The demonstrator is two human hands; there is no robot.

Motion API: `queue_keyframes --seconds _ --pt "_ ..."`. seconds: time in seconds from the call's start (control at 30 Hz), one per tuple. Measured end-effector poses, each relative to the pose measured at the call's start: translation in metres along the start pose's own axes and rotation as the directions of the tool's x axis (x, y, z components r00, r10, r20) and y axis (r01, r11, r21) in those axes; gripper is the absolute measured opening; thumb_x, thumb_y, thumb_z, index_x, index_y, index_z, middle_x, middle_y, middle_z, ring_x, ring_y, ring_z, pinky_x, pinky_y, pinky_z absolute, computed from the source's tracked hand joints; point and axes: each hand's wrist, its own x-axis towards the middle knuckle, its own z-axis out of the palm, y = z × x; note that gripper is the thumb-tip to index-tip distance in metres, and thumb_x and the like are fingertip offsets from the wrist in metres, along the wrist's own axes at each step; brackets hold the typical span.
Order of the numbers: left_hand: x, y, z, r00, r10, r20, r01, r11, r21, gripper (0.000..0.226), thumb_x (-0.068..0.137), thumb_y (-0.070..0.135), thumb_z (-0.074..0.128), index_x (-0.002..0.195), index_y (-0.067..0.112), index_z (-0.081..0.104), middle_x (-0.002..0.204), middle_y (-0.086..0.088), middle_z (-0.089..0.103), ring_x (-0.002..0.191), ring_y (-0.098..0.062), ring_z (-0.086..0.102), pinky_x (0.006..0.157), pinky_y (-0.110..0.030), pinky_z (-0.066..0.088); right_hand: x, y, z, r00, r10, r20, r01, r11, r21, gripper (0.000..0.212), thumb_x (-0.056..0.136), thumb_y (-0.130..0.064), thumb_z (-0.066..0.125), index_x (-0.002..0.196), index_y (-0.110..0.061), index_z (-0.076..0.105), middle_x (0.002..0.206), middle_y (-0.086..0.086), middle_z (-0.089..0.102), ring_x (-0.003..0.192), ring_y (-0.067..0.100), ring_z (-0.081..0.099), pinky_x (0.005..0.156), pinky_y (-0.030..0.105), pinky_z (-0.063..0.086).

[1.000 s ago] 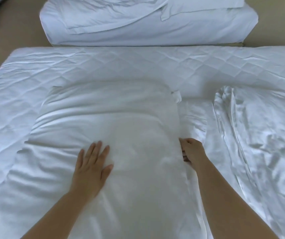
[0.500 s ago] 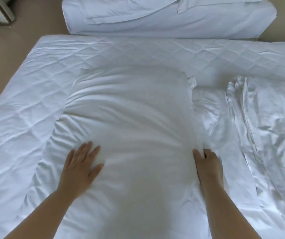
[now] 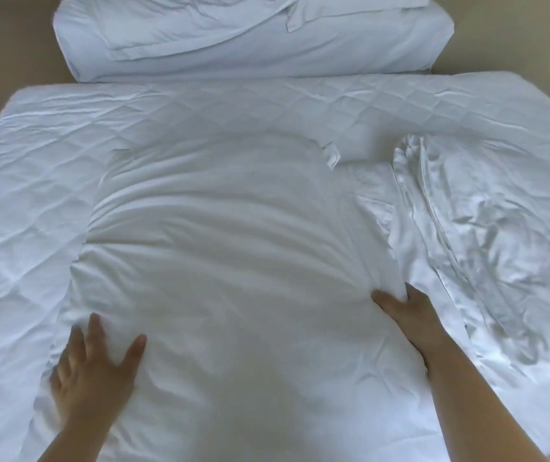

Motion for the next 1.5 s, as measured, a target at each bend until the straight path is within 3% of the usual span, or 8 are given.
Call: queue_keyframes --seconds 0.17,0.33,0.43,0.53,0.73,0.93,1.37,1.5 --pt "-0.028 0.041 0.031 0.924 0.379 0.056 -0.383 0.916 0.119 0.091 0.079 0.077 0.01 0.13 0.01 0.046 0.129 -0.028 0.051 0.121 -0.039 0.044 0.091 -0.066 0.033 0.008 0.036 -0.02 0.993 0.11 -0.05 -0.11 0.994 0.008 0.042 0.085 -0.013 0.064 0.123 -0.003 0.049 0.112 0.01 0.059 0.092 0.022 0.054 0.073 0.027 0.043" --pt "-0.061 0.118 0.072 0.794 0.574 0.199 -0.603 0.786 0.141 0.068 0.091 0.063 0.004 0.124 0.018 0.042 0.117 -0.02 0.063 0.114 -0.025 0.037 0.093 -0.041 0.027 0.048 0.035 -0.03 0.993 -0.056 -0.1 0.031 0.972 -0.234 0.069 0.083 -0.032 0.065 0.14 -0.01 0.033 0.141 0.011 0.041 0.131 0.027 0.037 0.108 0.038 0.029" --pt "-0.085 0.183 0.102 0.706 0.635 0.314 -0.686 0.723 0.08 0.065 0.094 0.057 0.005 0.12 0.017 0.049 0.114 -0.015 0.066 0.113 -0.022 0.04 0.102 -0.033 0.018 0.069 0.027 -0.085 0.907 -0.327 -0.266 0.069 0.737 -0.673 0.078 0.084 -0.046 0.057 0.146 -0.017 0.021 0.153 0.01 0.017 0.142 0.029 0.006 0.113 0.045 0.001" --pt "-0.118 0.272 0.132 0.571 0.78 0.254 -0.788 0.608 -0.097 0.082 0.091 0.063 0.002 0.12 0.013 0.06 0.129 -0.002 0.057 0.124 -0.013 0.046 0.105 -0.008 0.008 0.1 0.047 -0.159 0.962 -0.102 -0.255 -0.168 0.514 -0.841 0.096 0.083 -0.06 0.048 0.147 -0.02 -0.012 0.154 0.014 -0.013 0.142 0.035 -0.01 0.111 0.056 -0.002" --pt "-0.148 0.432 0.212 0.712 0.377 0.592 -0.054 0.871 -0.489 0.07 0.092 0.044 0.044 0.146 0.007 0.019 0.152 -0.007 0.024 0.139 -0.02 0.026 0.113 -0.029 0.019 0.136 0.1 -0.215 0.996 0.024 -0.082 -0.08 0.604 -0.793 0.091 0.088 -0.05 0.048 0.146 -0.02 -0.016 0.157 0.001 0.0 0.142 0.021 0.015 0.114 0.035 0.023" --pt "-0.162 0.491 0.264 0.722 0.18 0.669 0.41 0.667 -0.622 0.094 0.068 0.047 0.075 0.14 0.006 0.03 0.138 -0.004 0.044 0.128 -0.023 0.043 0.105 -0.028 0.033 0.146 0.113 -0.231 0.994 -0.083 0.071 0.106 0.581 -0.807 0.072 0.095 -0.047 0.033 0.147 -0.024 -0.011 0.157 -0.002 -0.004 0.143 0.019 0.011 0.115 0.033 0.019" --pt "-0.168 0.511 0.173 0.849 0.401 0.344 0.076 0.551 -0.831 0.022 0.075 -0.001 0.066 0.084 0.017 0.057 0.077 0.003 0.06 0.068 -0.008 0.058 0.052 -0.013 0.048 0.1 0.08 -0.23 0.897 -0.443 -0.017 0.4 0.825 -0.4 0.066 0.062 -0.059 0.006 0.126 -0.045 -0.004 0.139 -0.026 -0.003 0.134 -0.003 0.005 0.109 0.019 0.008" --pt "-0.142 0.451 0.127 0.936 0.278 0.217 0.008 0.597 -0.802 0.033 0.069 0.011 0.076 0.096 0.015 0.057 0.084 -0.002 0.062 0.075 -0.017 0.058 0.053 -0.022 0.047 0.081 0.065 -0.189 0.826 -0.541 0.161 0.546 0.692 -0.472 0.068 0.067 -0.05 0.036 0.131 -0.027 0.04 0.134 -0.006 0.052 0.113 0.012 0.041 0.083 0.024 0.05"
